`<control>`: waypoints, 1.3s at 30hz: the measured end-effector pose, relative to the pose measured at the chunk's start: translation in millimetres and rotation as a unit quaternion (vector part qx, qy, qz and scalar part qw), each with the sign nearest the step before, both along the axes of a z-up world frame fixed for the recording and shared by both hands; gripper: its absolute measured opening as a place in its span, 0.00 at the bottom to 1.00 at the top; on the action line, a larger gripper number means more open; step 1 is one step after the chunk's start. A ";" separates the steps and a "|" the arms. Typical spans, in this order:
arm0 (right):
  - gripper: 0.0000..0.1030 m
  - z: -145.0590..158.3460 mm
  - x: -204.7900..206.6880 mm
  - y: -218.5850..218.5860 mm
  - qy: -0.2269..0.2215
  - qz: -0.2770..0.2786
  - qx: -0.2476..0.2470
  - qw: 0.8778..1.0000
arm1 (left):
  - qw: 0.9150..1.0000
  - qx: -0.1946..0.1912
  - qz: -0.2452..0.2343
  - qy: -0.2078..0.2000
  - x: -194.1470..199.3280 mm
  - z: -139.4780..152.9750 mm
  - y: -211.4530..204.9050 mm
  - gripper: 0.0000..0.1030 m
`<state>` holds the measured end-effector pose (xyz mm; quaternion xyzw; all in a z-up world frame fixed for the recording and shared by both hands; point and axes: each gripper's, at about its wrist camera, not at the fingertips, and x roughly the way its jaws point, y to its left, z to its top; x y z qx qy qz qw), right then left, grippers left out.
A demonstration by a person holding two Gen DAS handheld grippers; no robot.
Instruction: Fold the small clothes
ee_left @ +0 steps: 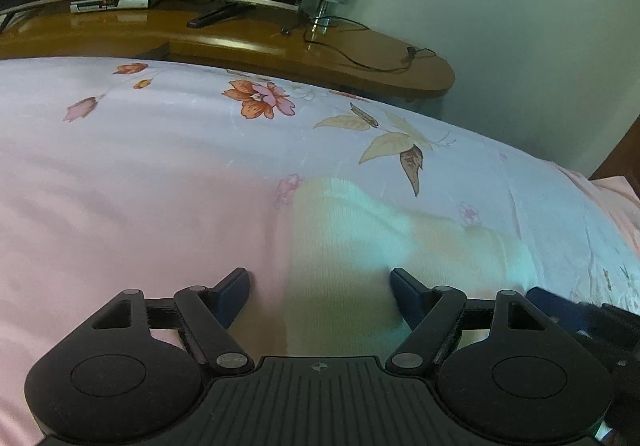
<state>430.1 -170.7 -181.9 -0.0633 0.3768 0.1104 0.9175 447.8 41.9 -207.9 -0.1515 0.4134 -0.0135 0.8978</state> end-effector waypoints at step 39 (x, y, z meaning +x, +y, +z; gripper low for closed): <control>0.10 2.1 -193.7 -33.7 0.081 -0.028 0.052 0.995 | 0.996 0.011 -0.091 0.021 -162.2 3.4 5.8 0.74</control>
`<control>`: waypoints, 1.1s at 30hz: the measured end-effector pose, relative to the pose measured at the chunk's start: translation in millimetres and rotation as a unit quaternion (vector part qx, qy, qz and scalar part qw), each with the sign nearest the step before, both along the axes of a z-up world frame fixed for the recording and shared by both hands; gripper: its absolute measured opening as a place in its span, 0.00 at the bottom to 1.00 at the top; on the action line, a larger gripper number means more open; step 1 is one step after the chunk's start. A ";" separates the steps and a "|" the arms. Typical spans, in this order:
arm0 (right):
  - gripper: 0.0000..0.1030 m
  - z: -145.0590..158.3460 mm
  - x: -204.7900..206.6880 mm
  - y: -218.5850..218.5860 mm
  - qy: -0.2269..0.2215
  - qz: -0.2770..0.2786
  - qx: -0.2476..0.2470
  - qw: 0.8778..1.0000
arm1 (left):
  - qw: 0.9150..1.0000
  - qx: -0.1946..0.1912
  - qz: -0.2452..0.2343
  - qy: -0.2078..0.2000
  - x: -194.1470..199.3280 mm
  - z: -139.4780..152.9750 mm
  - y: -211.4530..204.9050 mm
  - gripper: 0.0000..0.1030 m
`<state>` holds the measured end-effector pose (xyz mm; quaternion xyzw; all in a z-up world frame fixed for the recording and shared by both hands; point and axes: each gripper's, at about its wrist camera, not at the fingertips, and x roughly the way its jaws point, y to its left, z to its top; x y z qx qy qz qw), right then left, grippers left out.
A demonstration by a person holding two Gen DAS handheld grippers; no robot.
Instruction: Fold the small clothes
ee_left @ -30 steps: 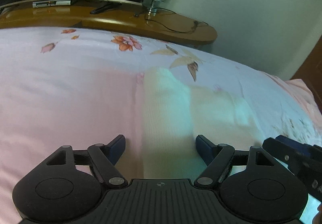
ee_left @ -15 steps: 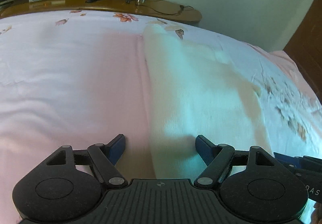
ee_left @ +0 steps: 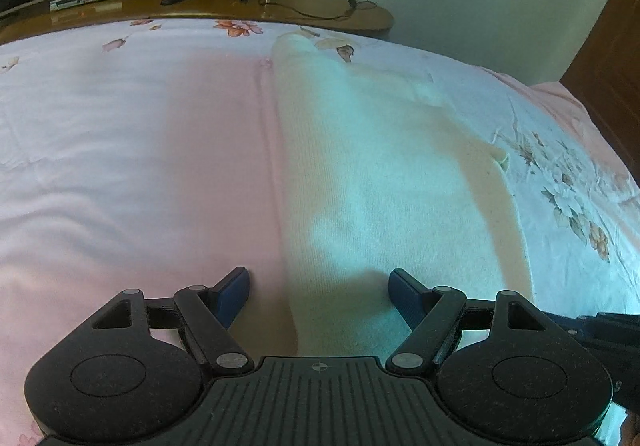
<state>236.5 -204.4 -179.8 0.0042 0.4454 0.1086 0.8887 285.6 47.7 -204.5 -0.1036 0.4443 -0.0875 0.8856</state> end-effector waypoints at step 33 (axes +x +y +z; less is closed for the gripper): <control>0.66 13.9 94.7 -5.6 0.008 -0.062 0.115 0.991 | 0.996 -0.069 0.047 0.020 71.7 7.9 19.3 0.74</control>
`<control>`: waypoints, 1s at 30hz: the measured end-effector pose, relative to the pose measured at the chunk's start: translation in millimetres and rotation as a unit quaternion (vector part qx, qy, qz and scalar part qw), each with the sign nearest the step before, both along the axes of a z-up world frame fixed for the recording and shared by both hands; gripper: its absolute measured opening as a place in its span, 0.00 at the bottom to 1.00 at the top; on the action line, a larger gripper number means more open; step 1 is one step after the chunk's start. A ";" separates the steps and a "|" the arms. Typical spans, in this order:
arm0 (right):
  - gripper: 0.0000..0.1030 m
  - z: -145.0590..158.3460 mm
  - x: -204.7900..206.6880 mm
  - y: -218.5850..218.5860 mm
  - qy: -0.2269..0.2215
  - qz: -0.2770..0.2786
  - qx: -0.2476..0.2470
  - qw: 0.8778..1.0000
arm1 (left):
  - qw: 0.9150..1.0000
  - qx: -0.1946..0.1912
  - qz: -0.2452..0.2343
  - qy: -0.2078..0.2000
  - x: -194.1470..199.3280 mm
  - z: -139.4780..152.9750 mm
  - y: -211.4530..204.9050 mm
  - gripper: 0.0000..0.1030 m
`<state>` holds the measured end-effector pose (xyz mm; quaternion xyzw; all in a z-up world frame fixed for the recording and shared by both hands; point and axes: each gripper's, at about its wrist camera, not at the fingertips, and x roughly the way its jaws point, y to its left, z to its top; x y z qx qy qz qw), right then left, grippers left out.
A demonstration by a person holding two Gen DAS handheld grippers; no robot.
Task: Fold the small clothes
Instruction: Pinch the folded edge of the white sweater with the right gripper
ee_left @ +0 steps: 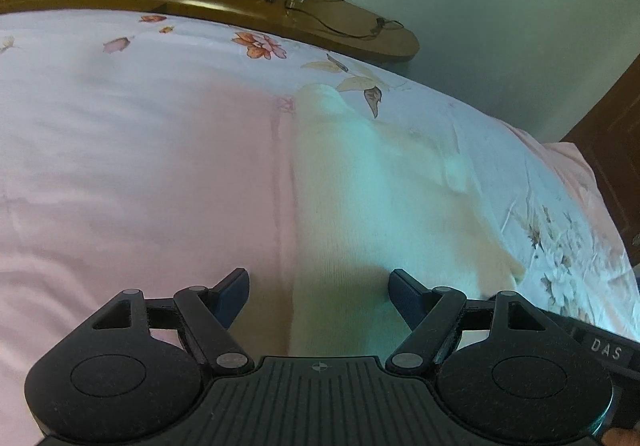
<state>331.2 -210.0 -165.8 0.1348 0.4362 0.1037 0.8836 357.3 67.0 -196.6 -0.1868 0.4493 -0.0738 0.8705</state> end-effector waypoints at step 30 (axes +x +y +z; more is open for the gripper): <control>0.50 -27.2 48.9 -2.1 0.019 0.022 0.072 0.997 | 0.997 -0.075 -0.007 -0.005 26.1 -22.1 -13.3 0.67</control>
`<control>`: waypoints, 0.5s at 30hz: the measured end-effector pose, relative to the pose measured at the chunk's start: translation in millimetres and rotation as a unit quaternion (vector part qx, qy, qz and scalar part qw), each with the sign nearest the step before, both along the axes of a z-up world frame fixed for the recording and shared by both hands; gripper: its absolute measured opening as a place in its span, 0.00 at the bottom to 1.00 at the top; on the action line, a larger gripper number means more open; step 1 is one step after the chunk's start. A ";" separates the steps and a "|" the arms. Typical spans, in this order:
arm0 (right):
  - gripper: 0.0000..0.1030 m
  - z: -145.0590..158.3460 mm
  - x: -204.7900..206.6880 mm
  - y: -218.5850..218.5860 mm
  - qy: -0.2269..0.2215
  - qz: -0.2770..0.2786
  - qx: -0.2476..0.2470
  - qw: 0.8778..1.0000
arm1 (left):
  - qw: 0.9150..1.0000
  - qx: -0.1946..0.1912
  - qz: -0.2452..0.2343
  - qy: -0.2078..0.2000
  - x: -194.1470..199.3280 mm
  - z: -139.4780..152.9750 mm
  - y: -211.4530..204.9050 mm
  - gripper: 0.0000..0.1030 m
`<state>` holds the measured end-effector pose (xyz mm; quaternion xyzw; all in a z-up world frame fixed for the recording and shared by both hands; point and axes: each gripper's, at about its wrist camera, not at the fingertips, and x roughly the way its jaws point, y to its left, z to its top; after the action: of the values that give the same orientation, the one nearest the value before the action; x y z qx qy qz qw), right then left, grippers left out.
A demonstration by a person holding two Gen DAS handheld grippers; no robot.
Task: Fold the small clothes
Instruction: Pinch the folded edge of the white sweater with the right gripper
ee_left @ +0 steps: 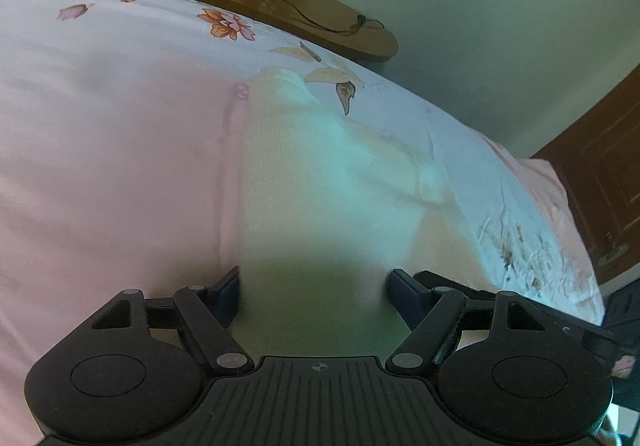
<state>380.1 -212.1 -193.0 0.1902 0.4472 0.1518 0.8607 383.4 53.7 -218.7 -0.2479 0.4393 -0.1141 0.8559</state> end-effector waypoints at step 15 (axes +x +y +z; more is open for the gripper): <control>0.53 -3.8 3.0 -1.1 0.003 0.014 0.011 1.000 | 1.000 -0.001 -0.006 0.006 4.2 -3.3 2.0 0.64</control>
<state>383.1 -213.2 -196.8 0.1941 0.4506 0.1681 0.8550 387.6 55.7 -222.0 -0.2472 0.4455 -0.1181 0.8523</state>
